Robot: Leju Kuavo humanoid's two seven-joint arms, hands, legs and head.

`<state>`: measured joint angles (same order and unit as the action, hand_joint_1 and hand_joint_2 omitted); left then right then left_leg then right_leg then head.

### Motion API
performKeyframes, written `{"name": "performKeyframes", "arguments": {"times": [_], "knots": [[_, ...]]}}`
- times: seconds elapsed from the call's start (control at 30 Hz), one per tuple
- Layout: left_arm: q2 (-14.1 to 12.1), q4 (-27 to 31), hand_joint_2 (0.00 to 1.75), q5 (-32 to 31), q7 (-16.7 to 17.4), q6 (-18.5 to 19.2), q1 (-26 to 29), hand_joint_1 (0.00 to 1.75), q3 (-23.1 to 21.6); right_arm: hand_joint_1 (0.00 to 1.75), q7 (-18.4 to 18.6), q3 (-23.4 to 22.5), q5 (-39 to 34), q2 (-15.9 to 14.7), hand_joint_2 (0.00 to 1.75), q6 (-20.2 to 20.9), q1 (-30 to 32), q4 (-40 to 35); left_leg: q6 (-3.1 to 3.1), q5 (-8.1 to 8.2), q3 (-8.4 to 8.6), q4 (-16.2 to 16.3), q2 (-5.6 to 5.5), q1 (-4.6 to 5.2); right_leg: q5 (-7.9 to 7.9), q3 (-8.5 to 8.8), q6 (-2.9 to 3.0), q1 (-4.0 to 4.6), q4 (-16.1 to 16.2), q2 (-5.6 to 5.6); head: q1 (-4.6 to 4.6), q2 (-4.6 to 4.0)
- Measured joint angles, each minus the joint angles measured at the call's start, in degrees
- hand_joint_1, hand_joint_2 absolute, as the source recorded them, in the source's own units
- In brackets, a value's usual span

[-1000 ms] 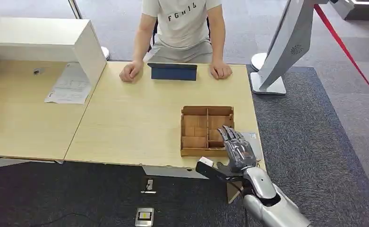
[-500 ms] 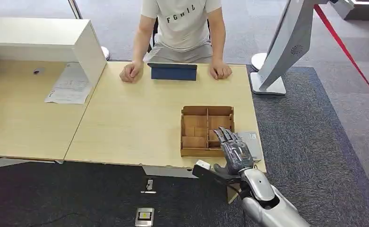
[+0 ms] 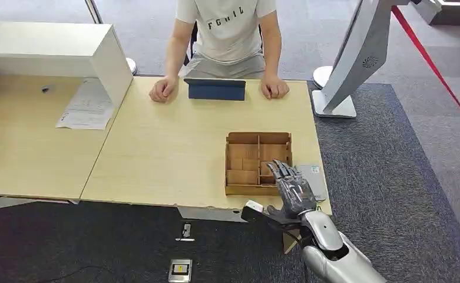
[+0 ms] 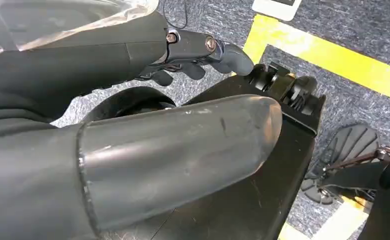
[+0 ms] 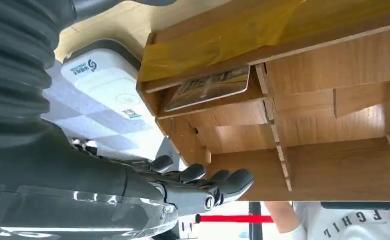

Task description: Pass the card to the sensor for recognition and then transmit it.

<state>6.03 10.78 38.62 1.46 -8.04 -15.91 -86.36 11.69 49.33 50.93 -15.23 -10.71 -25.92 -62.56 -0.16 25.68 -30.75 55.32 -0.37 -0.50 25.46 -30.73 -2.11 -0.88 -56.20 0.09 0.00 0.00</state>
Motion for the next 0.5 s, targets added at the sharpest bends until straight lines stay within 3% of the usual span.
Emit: {"name": "performKeyframes", "arguments": {"times": [0.5], "knots": [[0.0,0.0,0.00,0.1,-0.2,0.5,0.0,0.00,0.0,0.00,0.1,0.0,0.9,0.0,1.75,0.0,-0.1,1.2,0.00,0.00,0.00,0.0,0.00,0.00,0.00,0.00,0.00,0.00,0.0,0.00,0.00,0.00]]}}
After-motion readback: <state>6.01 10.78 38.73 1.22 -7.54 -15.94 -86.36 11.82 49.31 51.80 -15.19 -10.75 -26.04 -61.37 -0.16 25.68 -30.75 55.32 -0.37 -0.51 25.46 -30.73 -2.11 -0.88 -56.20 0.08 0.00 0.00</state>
